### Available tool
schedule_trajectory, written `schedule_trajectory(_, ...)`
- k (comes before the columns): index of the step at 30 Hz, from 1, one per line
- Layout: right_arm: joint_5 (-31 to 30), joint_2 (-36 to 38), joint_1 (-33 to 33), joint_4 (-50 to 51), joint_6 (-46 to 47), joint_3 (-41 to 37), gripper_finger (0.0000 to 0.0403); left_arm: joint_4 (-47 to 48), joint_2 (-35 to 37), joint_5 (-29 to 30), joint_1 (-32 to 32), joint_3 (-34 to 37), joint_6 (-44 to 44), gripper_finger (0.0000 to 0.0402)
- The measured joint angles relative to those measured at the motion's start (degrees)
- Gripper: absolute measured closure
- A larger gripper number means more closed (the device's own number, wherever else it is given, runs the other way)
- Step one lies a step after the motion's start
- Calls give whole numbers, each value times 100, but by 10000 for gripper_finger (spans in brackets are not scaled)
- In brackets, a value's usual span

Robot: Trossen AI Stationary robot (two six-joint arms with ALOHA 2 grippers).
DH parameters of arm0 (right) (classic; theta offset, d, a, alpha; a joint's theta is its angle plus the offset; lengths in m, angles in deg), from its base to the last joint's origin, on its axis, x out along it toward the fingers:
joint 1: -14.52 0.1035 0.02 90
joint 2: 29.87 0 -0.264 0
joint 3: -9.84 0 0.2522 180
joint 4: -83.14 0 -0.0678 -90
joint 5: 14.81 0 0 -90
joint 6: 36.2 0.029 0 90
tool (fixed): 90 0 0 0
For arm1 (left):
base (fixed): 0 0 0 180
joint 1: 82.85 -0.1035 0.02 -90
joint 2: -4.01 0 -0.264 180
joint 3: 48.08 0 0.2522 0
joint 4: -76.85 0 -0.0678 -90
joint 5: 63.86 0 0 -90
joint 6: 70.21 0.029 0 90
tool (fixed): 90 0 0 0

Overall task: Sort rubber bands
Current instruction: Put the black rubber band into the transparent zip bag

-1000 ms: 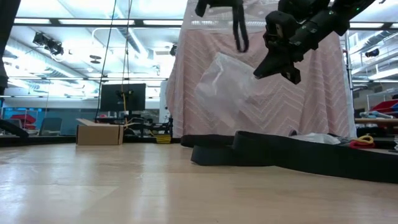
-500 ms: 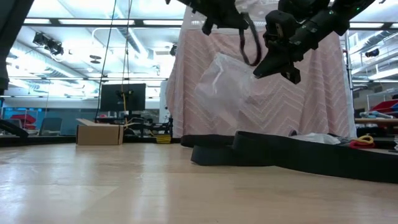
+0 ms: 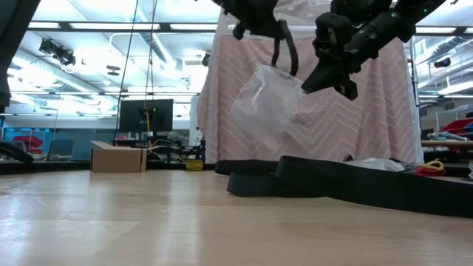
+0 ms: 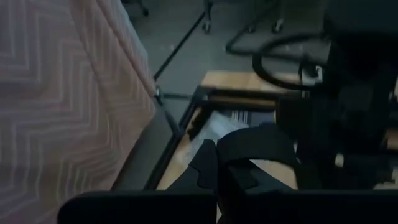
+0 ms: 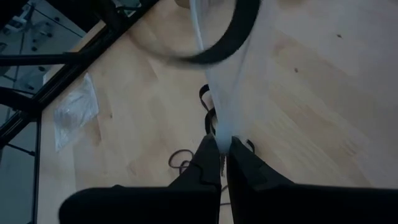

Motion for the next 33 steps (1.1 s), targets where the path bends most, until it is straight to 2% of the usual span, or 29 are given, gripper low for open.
schedule_trajectory(6,-4,0,0,2,0,0,403,150,0,224,13,-17,141,400)
schedule_trajectory(12,-149,0,-4,94,0,0,403,557,0,769,13,-460,757,400)
schedule_trajectory(21,-160,0,-11,-35,0,0,403,722,-202,690,8,-494,757,400)
schedule_trajectory(25,-160,0,-25,-55,2,0,403,696,-358,422,46,-494,733,400)
schedule_trajectory(33,116,0,-243,-502,-68,0,403,1373,-452,201,46,-492,737,399)
